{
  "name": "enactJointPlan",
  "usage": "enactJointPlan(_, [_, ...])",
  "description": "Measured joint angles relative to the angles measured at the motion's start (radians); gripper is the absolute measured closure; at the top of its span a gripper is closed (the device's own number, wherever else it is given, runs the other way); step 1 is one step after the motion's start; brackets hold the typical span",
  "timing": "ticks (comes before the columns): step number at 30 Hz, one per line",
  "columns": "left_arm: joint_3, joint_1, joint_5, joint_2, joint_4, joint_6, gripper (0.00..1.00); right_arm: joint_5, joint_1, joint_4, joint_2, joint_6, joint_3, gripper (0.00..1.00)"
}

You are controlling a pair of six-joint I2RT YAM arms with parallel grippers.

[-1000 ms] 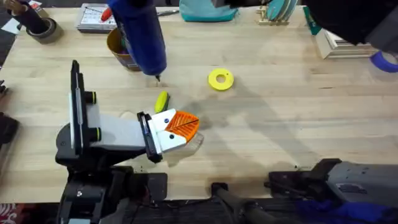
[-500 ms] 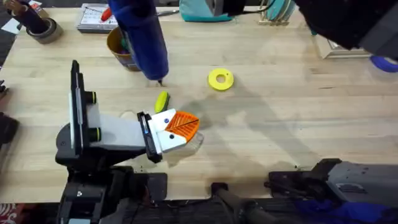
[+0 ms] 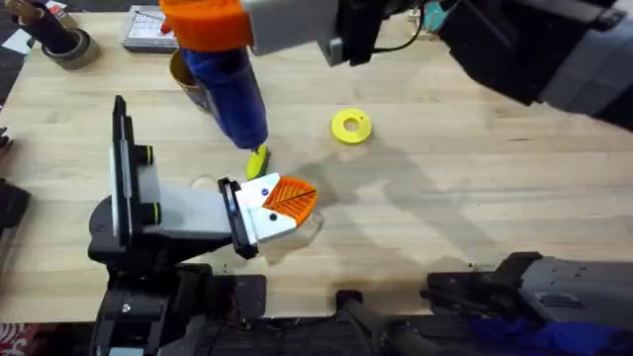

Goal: Pick up the gripper from the table and insert it into the empty holder that is missing its gripper. Then pick up a screw, insert it into the mounting hole, and use the screwdriver to tighten it. Finally, clean up the table by picking up the vegetable and placing it into the bucket.

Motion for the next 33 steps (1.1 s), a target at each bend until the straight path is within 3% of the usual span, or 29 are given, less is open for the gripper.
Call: enactJointPlan(33, [0.0,0.0,0.0,0.0,0.0,0.0,0.985,-0.058,0.038,0.153,-0.007,0.003,-0.101,0.976])
